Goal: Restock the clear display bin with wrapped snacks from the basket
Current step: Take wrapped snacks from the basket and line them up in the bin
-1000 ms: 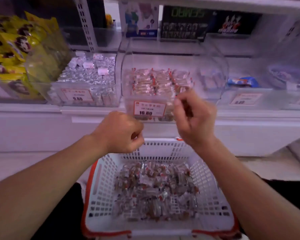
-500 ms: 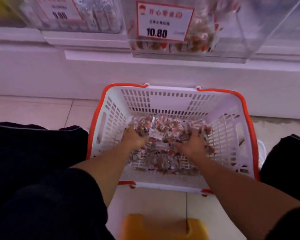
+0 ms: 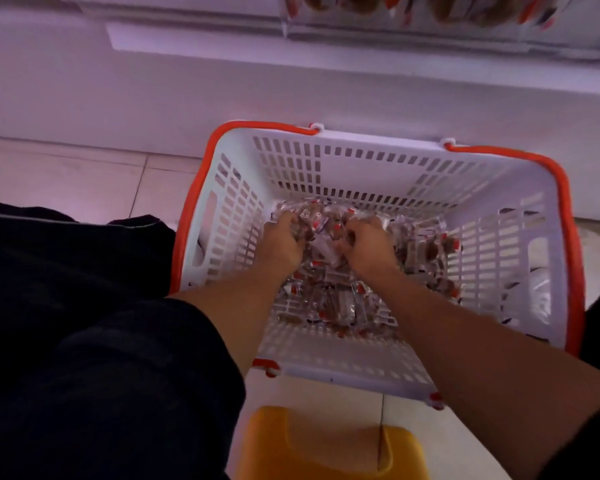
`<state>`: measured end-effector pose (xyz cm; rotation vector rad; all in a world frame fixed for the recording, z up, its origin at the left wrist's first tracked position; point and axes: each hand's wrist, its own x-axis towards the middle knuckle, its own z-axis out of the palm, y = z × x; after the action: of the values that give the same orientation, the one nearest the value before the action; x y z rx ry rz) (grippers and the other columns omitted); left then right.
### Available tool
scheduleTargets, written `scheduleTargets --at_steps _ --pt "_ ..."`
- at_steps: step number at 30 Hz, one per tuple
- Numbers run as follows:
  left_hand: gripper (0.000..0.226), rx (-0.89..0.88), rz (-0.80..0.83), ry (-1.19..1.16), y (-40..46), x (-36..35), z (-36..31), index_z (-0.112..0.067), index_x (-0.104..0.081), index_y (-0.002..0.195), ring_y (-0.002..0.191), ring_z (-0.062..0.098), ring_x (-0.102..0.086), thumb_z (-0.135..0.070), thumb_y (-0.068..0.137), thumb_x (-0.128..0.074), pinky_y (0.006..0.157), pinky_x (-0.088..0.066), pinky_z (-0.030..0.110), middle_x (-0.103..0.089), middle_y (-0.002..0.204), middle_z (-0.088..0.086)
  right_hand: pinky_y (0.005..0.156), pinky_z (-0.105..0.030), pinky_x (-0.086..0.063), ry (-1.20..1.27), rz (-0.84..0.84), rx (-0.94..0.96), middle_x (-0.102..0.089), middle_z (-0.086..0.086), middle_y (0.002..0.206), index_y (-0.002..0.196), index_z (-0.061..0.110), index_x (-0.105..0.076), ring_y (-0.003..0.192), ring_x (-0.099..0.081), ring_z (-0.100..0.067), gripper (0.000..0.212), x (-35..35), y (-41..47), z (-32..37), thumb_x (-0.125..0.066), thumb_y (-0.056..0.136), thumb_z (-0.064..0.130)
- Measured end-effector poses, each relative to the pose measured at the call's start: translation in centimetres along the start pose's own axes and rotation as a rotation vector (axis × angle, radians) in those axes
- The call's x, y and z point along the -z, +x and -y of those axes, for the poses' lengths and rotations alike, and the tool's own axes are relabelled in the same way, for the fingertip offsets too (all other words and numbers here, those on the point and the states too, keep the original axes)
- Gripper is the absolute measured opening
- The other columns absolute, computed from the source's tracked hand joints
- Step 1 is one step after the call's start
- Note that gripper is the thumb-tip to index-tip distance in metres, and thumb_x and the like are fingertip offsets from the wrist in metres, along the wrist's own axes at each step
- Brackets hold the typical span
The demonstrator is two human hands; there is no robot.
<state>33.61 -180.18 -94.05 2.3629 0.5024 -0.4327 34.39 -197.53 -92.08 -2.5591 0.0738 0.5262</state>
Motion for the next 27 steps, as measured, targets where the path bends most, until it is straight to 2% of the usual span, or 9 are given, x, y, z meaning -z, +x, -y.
scheduleTargets --at_steps 2,4,10,13,16,19,23,25,27 --pt "0.019 -0.042 -0.026 -0.068 -0.6 0.2 -0.1 -0.022 -0.060 0.109 0.081 0.018 -0.059 -0.018 0.092 -0.068 0.054 -0.035 0.021 -0.059 0.092 -0.003 0.073 -0.030 -0.051 0.116 -0.008 -0.019 -0.060 0.000 0.082 0.080 0.021 -0.060 0.074 -0.056 -0.019 0.016 0.6 -0.4 -0.4 -0.075 0.085 0.022" --pt "0.004 -0.034 -0.056 -0.109 -1.3 0.9 -0.1 -0.021 -0.061 0.100 0.072 0.009 -0.053 -0.020 0.096 -0.062 0.051 -0.031 0.016 -0.058 0.085 -0.009 0.066 -0.026 -0.043 0.231 -0.003 -0.075 -0.057 0.009 0.068 0.078 0.022 -0.062 0.070 -0.056 -0.014 0.016 1.4 -1.2 -0.9 -0.078 0.083 0.022" --pt "0.017 -0.088 -0.055 -0.029 -3.3 4.0 -1.6 -0.010 -0.067 0.086 0.077 0.016 -0.056 -0.008 0.097 -0.055 0.063 -0.040 0.024 -0.063 0.084 0.003 0.061 -0.022 -0.047 0.294 -0.007 -0.031 -0.073 -0.002 0.084 0.066 0.018 -0.061 0.073 -0.063 -0.012 0.024 5.6 -3.6 -1.4 -0.081 0.079 0.020" --pt "0.032 -0.094 0.037 -0.077 -4.2 6.1 -3.3 -0.014 -0.056 0.069 0.052 0.007 -0.053 -0.012 0.101 -0.053 0.046 -0.038 0.015 -0.053 0.065 0.002 0.066 -0.036 -0.058 0.587 0.135 -0.126 -0.074 -0.016 0.093 0.098 0.000 -0.061 0.072 -0.069 -0.023 0.023 8.7 -4.5 0.1 -0.076 0.084 0.012" --pt "0.029 -0.071 0.208 -0.241 -5.1 8.8 -6.5 0.001 -0.064 0.084 0.065 0.031 -0.068 -0.017 0.103 -0.052 0.058 -0.058 0.029 -0.058 0.089 0.015 0.066 -0.038 -0.059 0.892 0.387 -0.191 -0.069 -0.012 0.091 0.117 0.010 -0.053 0.078 -0.070 -0.026 0.029 12.7 -5.5 1.6 -0.067 0.091 0.007" --pt "0.016 -0.069 0.339 -0.374 -6.7 12.1 -10.3 -0.005 -0.067 0.093 0.085 0.036 -0.073 -0.014 0.101 -0.056 0.063 -0.063 0.038 -0.061 0.124 0.011 0.063 -0.028 -0.057 0.680 0.474 -0.006 -0.068 -0.004 0.082 0.091 0.014 -0.063 0.080 -0.072 -0.018 0.010 16.6 -6.3 2.5 -0.063 0.094 0.004" --pt "0.014 -0.212 0.538 -0.167 -9.4 17.8 -15.2 -0.009 -0.067 0.089 0.096 0.034 -0.071 -0.013 0.099 -0.059 0.069 -0.063 0.042 -0.065 0.115 0.012 0.060 -0.026 -0.044 0.185 0.440 0.231 -0.059 0.005 0.061 0.065 0.021 -0.067 0.057 -0.056 -0.007 0.030 22.0 -8.1 4.8 -0.070 0.087 0.000" --pt "0.016 -0.272 0.578 -0.077 -11.1 20.6 -17.2 -0.011 -0.066 0.086 0.097 0.034 -0.071 -0.013 0.100 -0.058 0.063 -0.063 0.037 -0.069 0.113 0.008 0.067 -0.031 -0.046 0.035 0.463 0.327 -0.062 -0.004 0.068 0.074 0.017 -0.071 0.067 -0.059 -0.014 0.018 24.8 -9.3 6.7 -0.073 0.085 0.002" --pt "0.016 -0.337 0.543 -0.029 -12.9 22.7 -18.9 -0.012 -0.067 0.088 0.094 0.034 -0.071 -0.014 0.100 -0.057 0.059 -0.062 0.034 -0.070 0.111 0.008 0.076 -0.038 -0.051 -0.041 0.449 0.422 -0.068 -0.010 0.074 0.066 0.025 -0.066 0.090 -0.069 -0.027 0.029 27.5 -10.7 8.7 -0.074 0.084 0.004"
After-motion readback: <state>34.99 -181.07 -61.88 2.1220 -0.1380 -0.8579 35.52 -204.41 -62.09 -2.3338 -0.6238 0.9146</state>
